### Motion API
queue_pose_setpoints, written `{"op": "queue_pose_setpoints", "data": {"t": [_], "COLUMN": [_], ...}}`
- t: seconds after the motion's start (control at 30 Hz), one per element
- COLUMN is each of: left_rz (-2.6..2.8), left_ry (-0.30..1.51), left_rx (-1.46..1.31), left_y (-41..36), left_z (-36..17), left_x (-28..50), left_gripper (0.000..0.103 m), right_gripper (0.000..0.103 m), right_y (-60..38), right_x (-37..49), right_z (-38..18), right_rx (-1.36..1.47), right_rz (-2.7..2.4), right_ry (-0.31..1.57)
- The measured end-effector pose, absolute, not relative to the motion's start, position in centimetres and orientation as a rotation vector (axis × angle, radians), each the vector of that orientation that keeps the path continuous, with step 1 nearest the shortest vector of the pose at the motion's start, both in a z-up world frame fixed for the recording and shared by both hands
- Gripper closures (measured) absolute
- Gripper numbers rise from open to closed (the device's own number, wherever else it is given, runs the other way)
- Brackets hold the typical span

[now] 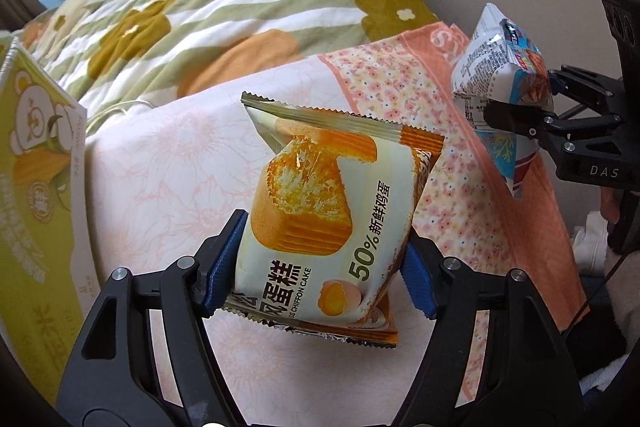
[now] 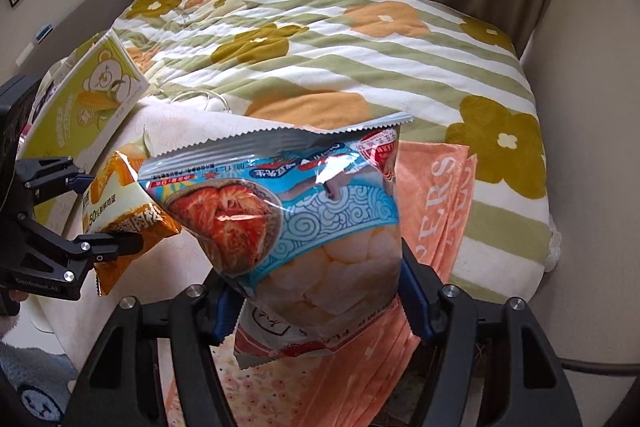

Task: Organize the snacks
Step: 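Carry the cake packet over the box with left tool while right tool carries the cracker bag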

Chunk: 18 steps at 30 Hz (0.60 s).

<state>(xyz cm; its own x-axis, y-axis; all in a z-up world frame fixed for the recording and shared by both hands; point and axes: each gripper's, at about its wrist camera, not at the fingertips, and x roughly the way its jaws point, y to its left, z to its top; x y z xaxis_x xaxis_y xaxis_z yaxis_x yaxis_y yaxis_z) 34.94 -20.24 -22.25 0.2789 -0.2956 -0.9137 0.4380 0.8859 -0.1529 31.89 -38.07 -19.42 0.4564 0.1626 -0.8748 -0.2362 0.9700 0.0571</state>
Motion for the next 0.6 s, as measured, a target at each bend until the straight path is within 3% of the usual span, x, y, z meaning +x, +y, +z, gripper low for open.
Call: {"op": "queue_pose_setpoints", "data": {"t": [0.3, 0.6], "left_rz": [-0.388, -0.228], "left_ry": [1.051, 0.933], "left_rx": [0.014, -0.062], "left_y": [-14.9, -3.8], "left_z": [-12.7, -6.3], "left_x": [32.8, 32.3], "left_gripper": [0.035, 0.035], "right_gripper": [0.04, 0.04], "right_y": [-34.7, -25.4], "right_x": [30.0, 30.3], "right_z": [-11.8, -6.5], "right_rx": [-0.087, -0.159], "right_rz": [0.25, 0.351], "right_ry": [0.947, 0.829]}}
